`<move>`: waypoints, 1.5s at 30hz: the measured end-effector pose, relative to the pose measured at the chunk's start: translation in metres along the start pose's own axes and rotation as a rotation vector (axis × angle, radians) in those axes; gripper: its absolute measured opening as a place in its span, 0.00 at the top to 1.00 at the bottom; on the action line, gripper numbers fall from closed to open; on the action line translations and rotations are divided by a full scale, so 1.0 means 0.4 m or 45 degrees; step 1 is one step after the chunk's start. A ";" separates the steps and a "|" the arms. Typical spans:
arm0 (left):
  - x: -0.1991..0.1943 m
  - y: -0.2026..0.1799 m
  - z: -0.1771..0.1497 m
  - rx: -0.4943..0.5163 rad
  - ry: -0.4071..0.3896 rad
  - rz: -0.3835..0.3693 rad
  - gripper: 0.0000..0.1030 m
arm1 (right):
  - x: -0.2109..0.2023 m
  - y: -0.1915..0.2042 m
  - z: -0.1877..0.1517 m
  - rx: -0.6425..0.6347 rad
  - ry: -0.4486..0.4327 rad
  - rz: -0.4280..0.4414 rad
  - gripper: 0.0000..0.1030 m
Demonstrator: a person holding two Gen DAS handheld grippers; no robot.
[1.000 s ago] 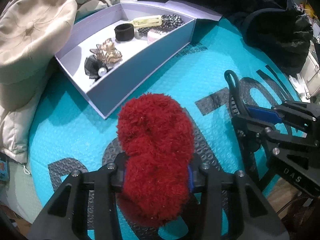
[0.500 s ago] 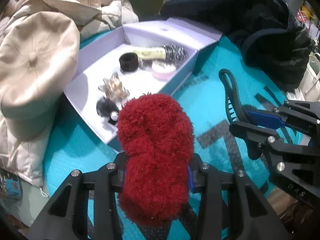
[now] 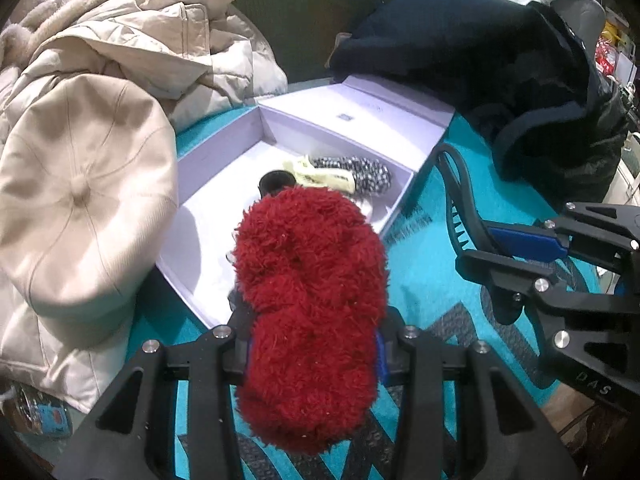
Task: Organize objects
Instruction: 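Lift and carry the scrunchie with the left gripper while the right gripper carries the claw clip to the box, then lower the scrunchie into the box while the right gripper lowers the claw clip beside it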
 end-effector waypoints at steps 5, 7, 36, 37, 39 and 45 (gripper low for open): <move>-0.010 0.019 0.041 0.002 -0.019 -0.004 0.61 | -0.005 -0.015 0.045 -0.026 -0.017 -0.010 0.81; -0.013 0.027 0.057 -0.001 -0.030 0.000 0.61 | -0.007 -0.018 0.066 -0.040 -0.028 -0.010 0.81; -0.025 0.224 0.339 -0.057 -0.178 0.158 0.61 | 0.087 -0.036 0.326 -0.159 -0.054 0.085 0.82; -0.023 0.230 0.348 -0.061 -0.178 0.156 0.61 | 0.096 -0.039 0.333 -0.164 -0.051 0.082 0.81; -0.016 0.235 0.361 -0.059 -0.182 0.151 0.61 | 0.107 -0.044 0.342 -0.163 -0.051 0.084 0.81; 0.032 0.244 0.399 -0.039 -0.170 0.138 0.61 | 0.156 -0.057 0.361 -0.172 -0.048 0.094 0.81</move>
Point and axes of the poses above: each gripper's, at about its wrist camera, not at the fingertips, and x roughly the way its jaws point, y to its left, z to its top, the point moved 3 cm from there along x, roughly the way its jaws point, and after that the axes turned 15 degrees about y, right-handed, at the moved point
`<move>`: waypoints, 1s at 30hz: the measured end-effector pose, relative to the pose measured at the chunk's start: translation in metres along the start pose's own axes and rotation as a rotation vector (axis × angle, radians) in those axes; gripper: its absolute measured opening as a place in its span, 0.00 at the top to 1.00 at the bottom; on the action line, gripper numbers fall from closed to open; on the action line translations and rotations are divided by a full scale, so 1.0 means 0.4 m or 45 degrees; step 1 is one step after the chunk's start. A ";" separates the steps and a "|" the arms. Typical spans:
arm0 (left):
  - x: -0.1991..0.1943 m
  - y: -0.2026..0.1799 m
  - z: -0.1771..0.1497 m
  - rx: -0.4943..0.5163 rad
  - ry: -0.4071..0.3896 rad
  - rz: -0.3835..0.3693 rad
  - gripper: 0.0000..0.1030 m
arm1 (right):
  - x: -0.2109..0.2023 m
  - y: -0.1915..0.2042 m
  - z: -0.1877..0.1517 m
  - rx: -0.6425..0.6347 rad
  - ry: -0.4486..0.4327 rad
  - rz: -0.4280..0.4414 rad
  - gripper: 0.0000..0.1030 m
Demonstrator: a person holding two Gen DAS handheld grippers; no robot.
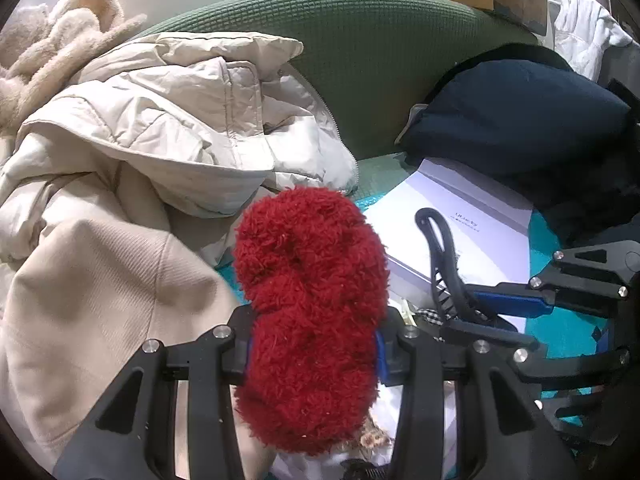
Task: Organize objects
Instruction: 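Lower the scrunchie into the box while the right gripper lowers the claw clip beside it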
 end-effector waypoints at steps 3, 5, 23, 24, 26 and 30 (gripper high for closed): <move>0.031 -0.006 0.012 0.012 0.006 0.025 0.61 | 0.028 -0.014 -0.012 0.029 0.021 -0.007 0.81; 0.057 -0.015 0.018 0.013 0.015 0.024 0.61 | 0.045 -0.024 -0.028 0.037 0.031 0.008 0.82; 0.220 -0.099 -0.016 0.024 0.153 0.001 0.61 | 0.116 -0.075 -0.069 0.066 0.075 0.058 0.82; 0.222 -0.098 -0.018 0.022 0.156 0.002 0.61 | 0.119 -0.073 -0.070 0.066 0.079 0.058 0.82; 0.228 -0.095 -0.026 0.016 0.167 0.010 0.61 | 0.130 -0.070 -0.069 0.062 0.092 0.052 0.82; 0.234 -0.093 -0.037 0.008 0.180 0.011 0.61 | 0.149 -0.063 -0.072 0.066 0.112 0.047 0.82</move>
Point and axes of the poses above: each gripper's, at about its wrist camera, not at the fingertips, and x roughly the way its jaws point, y to its left, z to its top, the point moved 3 cm from there along x, roughly the way its jaws point, and after that the axes turned 15 degrees about y, right-handed, at the moved point
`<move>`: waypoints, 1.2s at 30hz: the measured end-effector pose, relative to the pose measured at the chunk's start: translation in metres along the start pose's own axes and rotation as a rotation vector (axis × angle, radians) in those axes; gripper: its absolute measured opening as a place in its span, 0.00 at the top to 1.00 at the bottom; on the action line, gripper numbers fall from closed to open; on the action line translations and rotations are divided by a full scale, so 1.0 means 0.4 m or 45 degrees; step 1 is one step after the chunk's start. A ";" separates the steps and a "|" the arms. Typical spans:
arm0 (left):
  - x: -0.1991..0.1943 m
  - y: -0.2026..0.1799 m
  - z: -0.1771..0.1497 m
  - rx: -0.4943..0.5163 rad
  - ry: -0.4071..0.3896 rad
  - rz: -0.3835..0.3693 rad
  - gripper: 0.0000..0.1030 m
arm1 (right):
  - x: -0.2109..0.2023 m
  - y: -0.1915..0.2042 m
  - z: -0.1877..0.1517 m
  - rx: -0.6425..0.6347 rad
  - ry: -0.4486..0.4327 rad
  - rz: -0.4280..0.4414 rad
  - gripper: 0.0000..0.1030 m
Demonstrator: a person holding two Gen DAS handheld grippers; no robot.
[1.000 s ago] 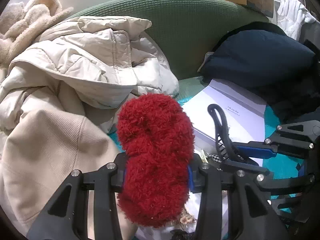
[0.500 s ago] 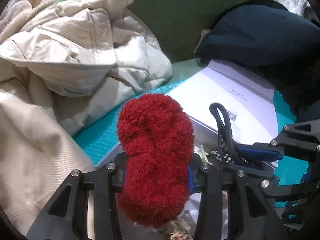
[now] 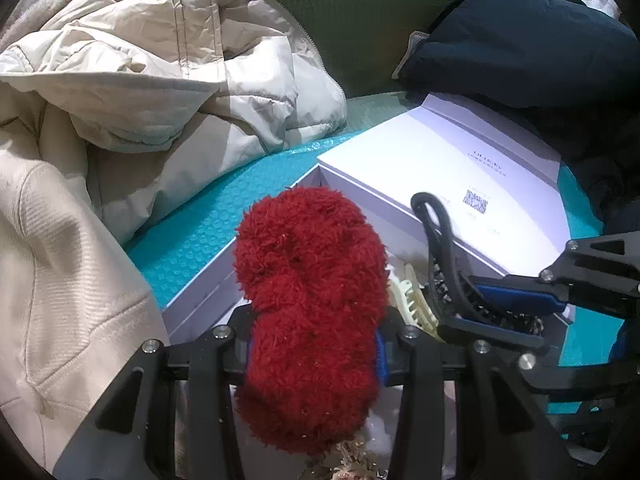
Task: Organize objects
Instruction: 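Lower the scrunchie into the box while the right gripper lowers the claw clip beside it, then open the left gripper to release the scrunchie while the right gripper releases the claw clip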
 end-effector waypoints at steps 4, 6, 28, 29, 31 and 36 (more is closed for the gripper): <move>0.009 -0.003 -0.011 0.003 0.011 0.009 0.61 | 0.015 0.007 -0.003 -0.005 0.006 0.003 0.82; 0.011 -0.002 -0.016 0.002 0.010 0.012 0.61 | 0.021 0.004 -0.004 0.004 0.006 0.004 0.82; -0.018 -0.004 -0.016 -0.059 0.035 -0.006 0.52 | -0.044 -0.011 -0.005 0.054 -0.047 -0.014 0.69; -0.024 -0.005 -0.018 -0.062 0.033 -0.002 0.50 | -0.050 -0.011 -0.005 0.054 -0.055 -0.023 0.68; -0.037 -0.003 -0.019 -0.075 0.031 0.012 0.45 | -0.060 -0.012 -0.007 0.058 -0.062 -0.042 0.62; -0.085 0.013 -0.028 -0.107 -0.010 0.025 0.29 | -0.086 -0.014 -0.018 0.078 -0.064 -0.034 0.51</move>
Point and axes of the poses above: each gripper's, at about its wrist camera, not at the fingertips, and x roughly the way its jaws point, y to its left, z to its top, the point moved 3 cm from there along x, roughly the way its jaws point, and after that the axes turned 15 degrees about y, right-handed, at the moved point
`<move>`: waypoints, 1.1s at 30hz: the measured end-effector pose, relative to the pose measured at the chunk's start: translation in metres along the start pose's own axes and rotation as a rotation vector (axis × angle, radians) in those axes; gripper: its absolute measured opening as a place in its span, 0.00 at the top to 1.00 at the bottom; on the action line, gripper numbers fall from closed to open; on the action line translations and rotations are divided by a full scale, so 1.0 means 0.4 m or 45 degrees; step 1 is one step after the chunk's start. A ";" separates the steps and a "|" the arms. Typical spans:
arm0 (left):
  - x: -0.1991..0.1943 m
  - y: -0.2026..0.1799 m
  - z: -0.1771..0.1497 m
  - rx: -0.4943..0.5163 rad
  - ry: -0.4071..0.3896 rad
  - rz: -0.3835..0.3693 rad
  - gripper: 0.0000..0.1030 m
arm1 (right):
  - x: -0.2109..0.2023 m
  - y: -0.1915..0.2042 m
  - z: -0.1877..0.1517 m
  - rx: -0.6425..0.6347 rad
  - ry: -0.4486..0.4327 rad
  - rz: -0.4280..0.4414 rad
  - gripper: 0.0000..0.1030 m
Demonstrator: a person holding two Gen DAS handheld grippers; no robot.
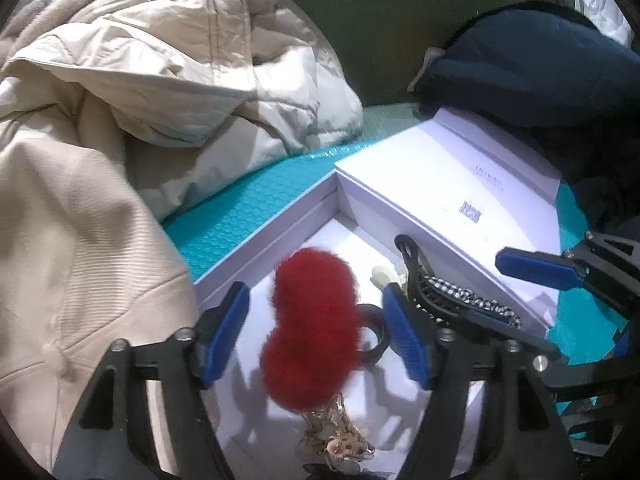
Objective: Organize objects
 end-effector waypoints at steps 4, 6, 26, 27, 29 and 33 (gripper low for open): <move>-0.044 0.015 -0.008 -0.023 -0.040 0.014 0.27 | -0.022 0.004 -0.009 0.012 -0.005 -0.015 0.51; -0.062 0.020 -0.014 -0.028 -0.047 0.007 0.27 | -0.035 0.007 -0.014 0.017 -0.007 -0.021 0.51; -0.286 0.048 -0.100 -0.081 -0.160 0.021 0.18 | -0.225 0.059 -0.047 0.034 -0.081 -0.208 0.41; -0.299 0.049 -0.107 -0.082 -0.164 0.019 0.16 | -0.235 0.063 -0.048 0.033 -0.084 -0.216 0.40; -0.332 0.050 -0.125 -0.084 -0.190 0.016 0.14 | -0.261 0.073 -0.055 0.034 -0.097 -0.232 0.37; -0.396 0.052 -0.159 -0.093 -0.241 0.032 0.12 | -0.310 0.096 -0.070 0.033 -0.128 -0.259 0.37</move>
Point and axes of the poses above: each gripper's, at about its wrist camera, not at the fingertips, and x roughly the way its jaws point, y to its left, z to its top, the point moved 3 cm from there along x, roughly the way its jaws point, and after that the axes turned 15 degrees about y, right-handed, at the moved point
